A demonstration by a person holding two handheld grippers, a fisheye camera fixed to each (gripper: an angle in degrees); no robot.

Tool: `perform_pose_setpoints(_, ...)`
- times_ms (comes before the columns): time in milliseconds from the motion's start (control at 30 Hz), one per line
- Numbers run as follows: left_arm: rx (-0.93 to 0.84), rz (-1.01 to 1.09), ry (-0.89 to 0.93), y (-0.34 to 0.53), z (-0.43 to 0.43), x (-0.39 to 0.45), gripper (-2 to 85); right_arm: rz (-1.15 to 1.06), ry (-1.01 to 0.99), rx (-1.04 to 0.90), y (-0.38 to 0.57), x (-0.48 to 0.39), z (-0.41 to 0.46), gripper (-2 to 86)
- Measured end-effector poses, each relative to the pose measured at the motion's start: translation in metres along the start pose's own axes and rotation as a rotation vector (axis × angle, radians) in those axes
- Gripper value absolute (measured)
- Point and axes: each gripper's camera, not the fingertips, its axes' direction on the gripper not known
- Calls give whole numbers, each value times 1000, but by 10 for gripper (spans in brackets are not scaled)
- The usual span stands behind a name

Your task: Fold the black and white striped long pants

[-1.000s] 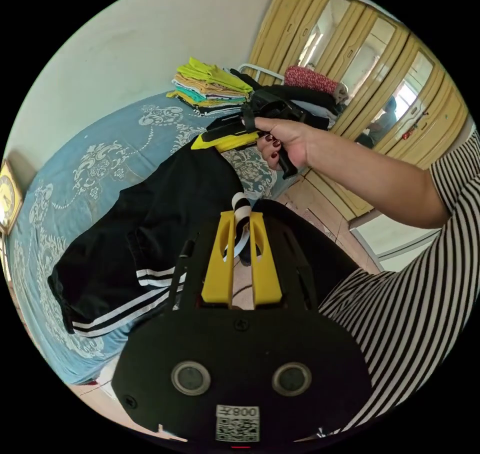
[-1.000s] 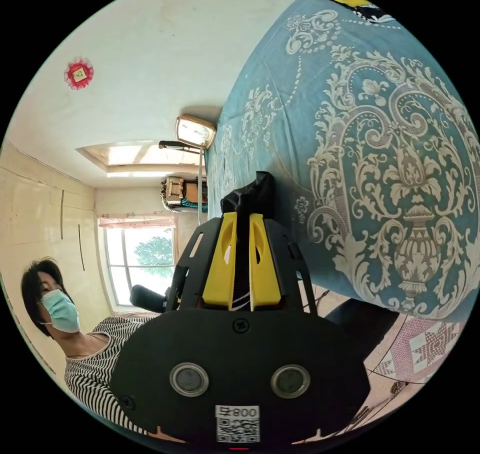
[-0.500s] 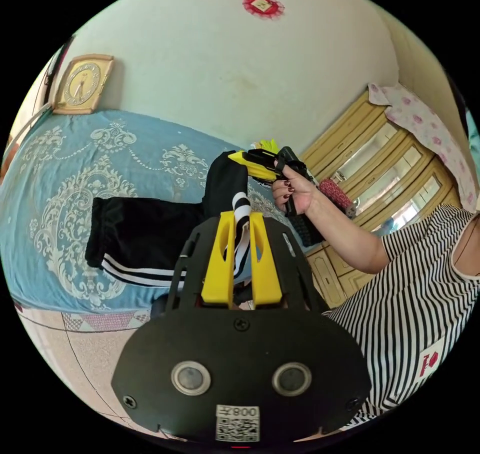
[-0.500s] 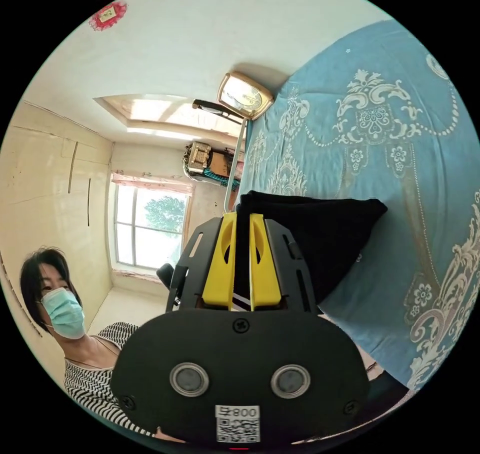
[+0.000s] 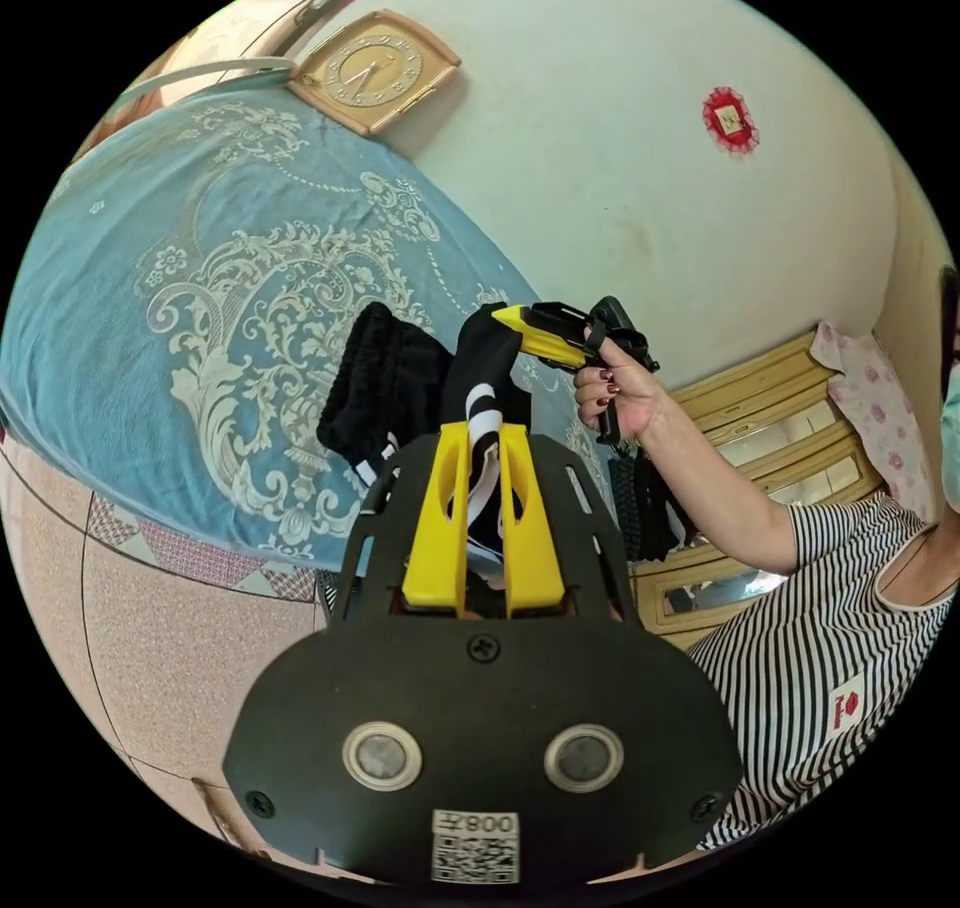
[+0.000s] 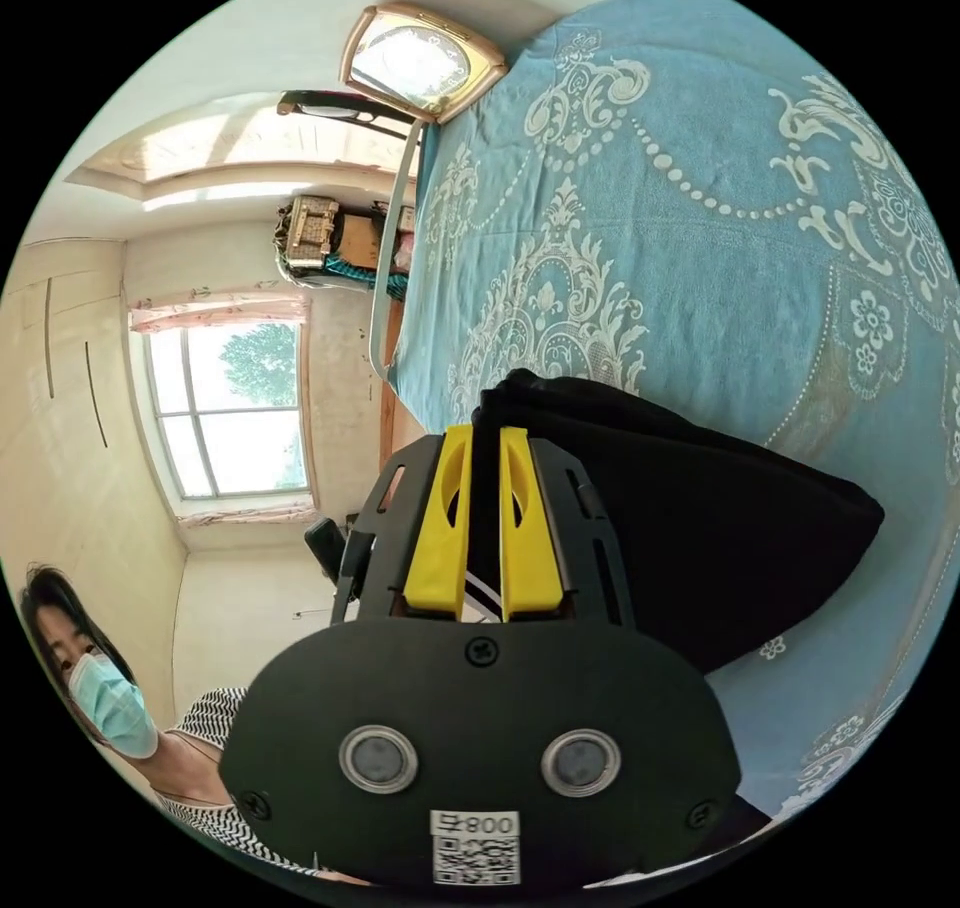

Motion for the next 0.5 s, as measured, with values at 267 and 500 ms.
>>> perform_pose_setpoints(267, 30, -124, 23, 54, 33, -67, 60, 29, 53, -75, -71, -50, 57, 58)
perform_pose_setpoints(500, 57, -206, 60, 94, 50, -86, 66, 21, 31, -112, -103, -88, 86, 70)
